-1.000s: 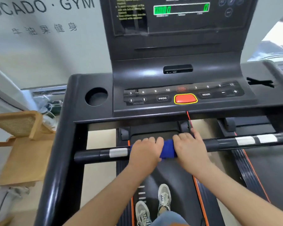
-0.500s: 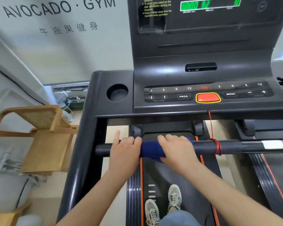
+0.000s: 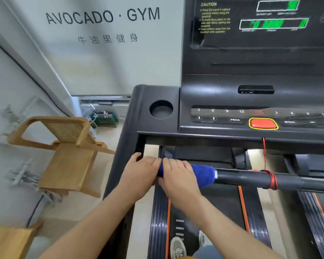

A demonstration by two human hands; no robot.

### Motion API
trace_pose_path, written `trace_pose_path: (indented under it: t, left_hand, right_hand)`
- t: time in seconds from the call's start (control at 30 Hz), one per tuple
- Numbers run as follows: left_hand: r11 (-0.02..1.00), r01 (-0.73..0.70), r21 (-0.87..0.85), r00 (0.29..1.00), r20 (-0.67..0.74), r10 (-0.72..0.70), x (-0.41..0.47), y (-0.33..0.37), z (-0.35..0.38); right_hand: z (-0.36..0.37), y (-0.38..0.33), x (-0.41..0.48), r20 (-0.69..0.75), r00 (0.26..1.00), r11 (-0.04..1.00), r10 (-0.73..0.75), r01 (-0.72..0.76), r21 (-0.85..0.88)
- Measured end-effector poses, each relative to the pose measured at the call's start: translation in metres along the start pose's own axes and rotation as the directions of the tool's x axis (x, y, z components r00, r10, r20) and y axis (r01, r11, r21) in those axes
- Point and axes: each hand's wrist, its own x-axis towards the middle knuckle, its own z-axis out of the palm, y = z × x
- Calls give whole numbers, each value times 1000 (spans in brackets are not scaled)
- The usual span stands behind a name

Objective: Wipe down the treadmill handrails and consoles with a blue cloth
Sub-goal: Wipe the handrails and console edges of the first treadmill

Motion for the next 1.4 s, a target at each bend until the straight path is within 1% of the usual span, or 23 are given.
trace_pose_path:
  t: [0.1, 0.17, 0.23, 0.27, 0.3, 0.37, 0.43, 0.47, 0.5, 0.53, 0.57, 0.6, 0.63, 0.67, 0.7, 0.77, 0.8, 0.87, 0.93, 1.1, 1.23, 1.3, 1.4]
  left_hand:
    - [992, -22, -126, 1000, -25, 19, -6, -6, 1]
    - [979, -39, -201, 999, -33, 33, -10, -8, 2]
    - [962, 19, -272, 997, -71, -39, -17, -11, -9]
    - [929, 79, -361, 988, -97, -122, -20, -14, -19]
    - [848, 136, -513, 972, -98, -215, -23, -17, -33]
    - [523, 216, -824, 935, 20, -353, -28, -28, -63]
    - [199, 257, -946, 887, 149, -437, -30, -46, -83]
    - [94, 269, -959, 845, 188, -501, -31, -58, -87]
    - [21, 282, -959, 793, 221, -568, -32, -68, -89]
    - [16, 326, -945, 722, 238, -650, -32, -79, -87]
    - [110, 429, -896, 645, 220, -732, -32, -87, -84]
    - [295, 588, -753, 580, 138, -803, -32, -91, -78]
    - [460, 685, -565, 557, -1, -831, -34, -90, -72]
    - [571, 683, -456, 587, -122, -800, -35, -84, -62]
    - [625, 635, -453, 645, -133, -752, -36, -73, -50]
    - [624, 578, -526, 751, 44, -659, -37, -43, -26]
    - [635, 604, -482, 766, 132, -629, -38, -31, -12]
    - [667, 645, -372, 751, 152, -642, -38, -23, 1]
    - [689, 649, -323, 750, 116, -651, -30, -26, -2]
    - [695, 621, -363, 758, 52, -650, 22, -49, -5]
    - [756, 521, -395, 832, 37, -554, 82, -86, 1]
    - [738, 488, -466, 847, 48, -530, 114, -102, 1]
    - [683, 510, -523, 829, 87, -553, 169, -122, -7]
  right_hand:
    - [-11, 23, -3, 125, 988, 991, -89, 76, 106]
    - [-27, 34, -6, 163, 982, 986, -98, 74, 147]
    - [-45, 34, -3, 163, 985, 978, -47, 12, 208]
    - [-54, 30, 1, 137, 990, 951, -19, -25, 309]
    - [-64, 25, 7, 117, 993, 887, 16, -68, 457]
    - [-83, 14, 23, 121, 990, 649, 73, -140, 748]
    - [-97, 0, 42, 223, 973, 394, 61, -229, 890]
    - [-100, -8, 52, 271, 961, 310, 51, -273, 911]
    - [-98, -14, 63, 285, 956, 284, 63, -291, 914]
    - [-92, -20, 73, 261, 961, 331, 94, -278, 902]
    - [-83, -25, 83, 205, 971, 456, 119, -237, 858]
    - [-72, -29, 91, 123, 986, 638, 115, -168, 752]
    - [-62, -35, 93, 47, 996, 786, 78, -91, 611]
    - [-53, -40, 91, -27, 999, 868, 19, -3, 497]
    - [-44, -44, 86, -78, 995, 903, -55, 83, 421]
    - [-25, -47, 67, -89, 970, 922, -227, 243, 302]
    - [-16, -48, 57, -36, 951, 922, -307, 306, 236]
    - [-6, -42, 46, 70, 915, 914, -398, 389, 116]
    - [-10, -35, 54, 101, 902, 908, -420, 415, 65]
    - [-26, -17, 93, 89, 960, 964, -267, 266, 20]
    - [-25, -5, 115, 97, 976, 981, -193, 190, 36]
    - [-29, -2, 131, 81, 986, 989, -146, 143, 42]
    - [-39, 9, 163, 35, 994, 995, -100, 99, 28]
